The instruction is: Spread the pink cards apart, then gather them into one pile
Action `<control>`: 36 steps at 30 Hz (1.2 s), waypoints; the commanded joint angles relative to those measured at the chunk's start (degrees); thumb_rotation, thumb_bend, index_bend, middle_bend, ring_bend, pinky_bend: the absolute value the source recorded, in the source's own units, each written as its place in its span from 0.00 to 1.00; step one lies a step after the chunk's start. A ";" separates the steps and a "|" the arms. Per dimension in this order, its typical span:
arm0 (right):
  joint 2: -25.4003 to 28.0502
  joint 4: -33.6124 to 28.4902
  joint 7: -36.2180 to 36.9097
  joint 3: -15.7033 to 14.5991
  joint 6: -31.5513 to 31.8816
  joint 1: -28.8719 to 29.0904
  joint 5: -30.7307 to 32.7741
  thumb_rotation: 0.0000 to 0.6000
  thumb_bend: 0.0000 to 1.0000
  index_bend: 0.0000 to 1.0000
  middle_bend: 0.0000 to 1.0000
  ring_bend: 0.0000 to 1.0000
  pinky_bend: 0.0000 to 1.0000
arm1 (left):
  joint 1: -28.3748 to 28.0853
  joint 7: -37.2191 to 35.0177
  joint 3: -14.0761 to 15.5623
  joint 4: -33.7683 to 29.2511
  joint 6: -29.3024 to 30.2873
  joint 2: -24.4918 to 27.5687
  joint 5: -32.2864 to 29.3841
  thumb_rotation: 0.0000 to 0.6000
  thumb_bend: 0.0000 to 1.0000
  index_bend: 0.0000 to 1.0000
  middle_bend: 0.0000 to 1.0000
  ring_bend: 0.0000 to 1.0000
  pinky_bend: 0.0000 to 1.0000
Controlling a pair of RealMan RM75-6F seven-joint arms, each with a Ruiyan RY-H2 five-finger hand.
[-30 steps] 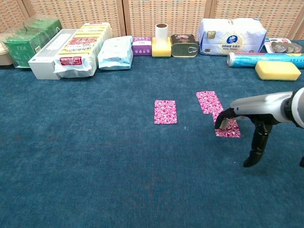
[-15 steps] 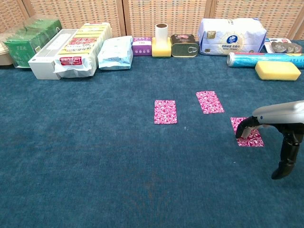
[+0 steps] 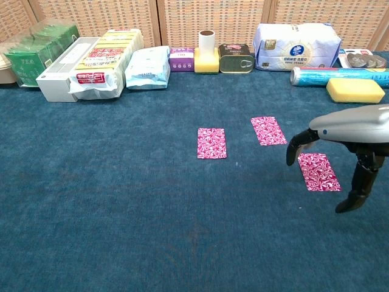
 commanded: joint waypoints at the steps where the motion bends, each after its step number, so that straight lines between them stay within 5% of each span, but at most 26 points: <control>1: 1.86 4.39 4.09 -2.32 0.65 -4.92 -16.90 1.00 0.11 0.25 0.18 0.15 0.04 | 0.02 0.01 0.04 0.01 0.02 -0.01 0.08 1.00 0.08 0.00 0.00 0.00 0.06; 16: 0.48 28.37 10.53 -3.58 -6.22 -6.29 -38.47 1.00 0.16 0.25 0.14 0.12 0.10 | 0.00 0.22 0.09 -0.15 -0.28 -0.05 -0.03 1.00 0.08 0.00 0.00 0.00 0.06; 26: -3.34 43.63 22.56 -6.70 -1.40 -7.72 -58.71 1.00 0.09 0.22 0.12 0.11 0.12 | -0.51 1.05 -0.06 -0.57 -1.73 -0.25 -0.91 1.00 0.08 0.00 0.00 0.00 0.06; 36: -6.29 49.04 28.94 -6.77 -1.50 -6.23 -65.90 1.00 0.08 0.18 0.11 0.11 0.13 | -0.55 1.99 0.08 -1.09 -2.18 -0.43 -0.93 1.00 0.08 0.00 0.00 0.00 0.06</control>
